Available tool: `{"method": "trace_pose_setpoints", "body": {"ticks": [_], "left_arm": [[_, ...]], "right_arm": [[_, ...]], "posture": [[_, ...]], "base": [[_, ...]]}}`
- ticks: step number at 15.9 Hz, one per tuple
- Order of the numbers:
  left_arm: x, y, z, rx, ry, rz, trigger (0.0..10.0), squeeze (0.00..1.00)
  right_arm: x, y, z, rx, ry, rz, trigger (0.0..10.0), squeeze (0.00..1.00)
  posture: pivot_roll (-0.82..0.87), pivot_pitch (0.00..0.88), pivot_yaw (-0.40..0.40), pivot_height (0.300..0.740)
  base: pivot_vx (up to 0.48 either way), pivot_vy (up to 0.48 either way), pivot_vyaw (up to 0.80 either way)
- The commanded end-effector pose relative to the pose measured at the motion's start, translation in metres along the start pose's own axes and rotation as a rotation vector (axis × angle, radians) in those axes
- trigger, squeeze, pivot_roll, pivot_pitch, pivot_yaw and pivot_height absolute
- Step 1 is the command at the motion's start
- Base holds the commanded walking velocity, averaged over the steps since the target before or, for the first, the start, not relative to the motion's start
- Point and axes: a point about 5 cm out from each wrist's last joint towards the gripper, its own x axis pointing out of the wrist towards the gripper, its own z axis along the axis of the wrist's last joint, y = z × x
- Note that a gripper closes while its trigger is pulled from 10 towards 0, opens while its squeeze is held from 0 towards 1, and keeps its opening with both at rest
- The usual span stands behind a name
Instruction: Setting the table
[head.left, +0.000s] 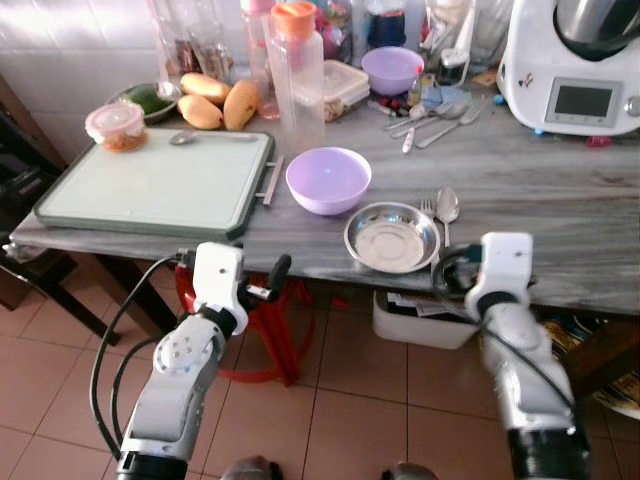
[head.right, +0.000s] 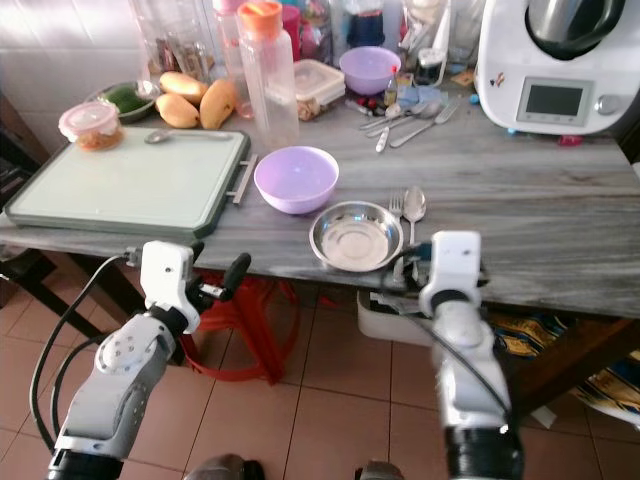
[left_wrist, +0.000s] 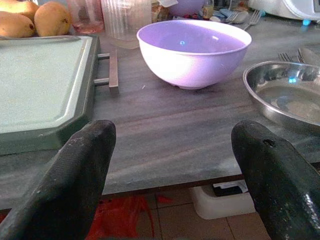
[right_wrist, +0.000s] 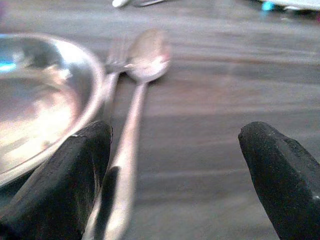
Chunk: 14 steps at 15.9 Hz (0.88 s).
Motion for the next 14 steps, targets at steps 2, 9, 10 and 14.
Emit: {"method": "trace_pose_setpoints", "body": {"ticks": [2,9,10,14], "left_arm": [[-0.0018,0.0012,0.0040,0.009,-0.008,0.001,10.0,0.00],[-0.0026,0.0006,0.0031,0.004,-0.005,0.000,10.0,0.00],[-0.0026,0.0006,0.0031,0.004,-0.005,0.000,10.0,0.00],[-0.0026,0.0006,0.0031,0.004,-0.005,0.000,10.0,0.00]], "right_arm": [[-0.0067,0.0097,0.0027,0.000,-0.002,0.022,10.0,0.00],[-0.0107,0.0129,0.0048,0.002,0.003,0.028,10.0,0.00],[-0.0107,0.0129,0.0048,0.002,0.003,0.028,10.0,0.00],[-0.0107,0.0129,0.0048,0.002,0.003,0.028,10.0,0.00]], "posture": [[0.00,0.036,0.064,0.740],[0.00,0.039,0.062,0.740],[0.00,0.039,0.062,0.740],[0.00,0.039,0.062,0.740]], "base": [[0.000,0.000,0.00],[0.000,0.000,0.00],[0.000,0.000,0.00],[0.000,0.000,0.00]]}}
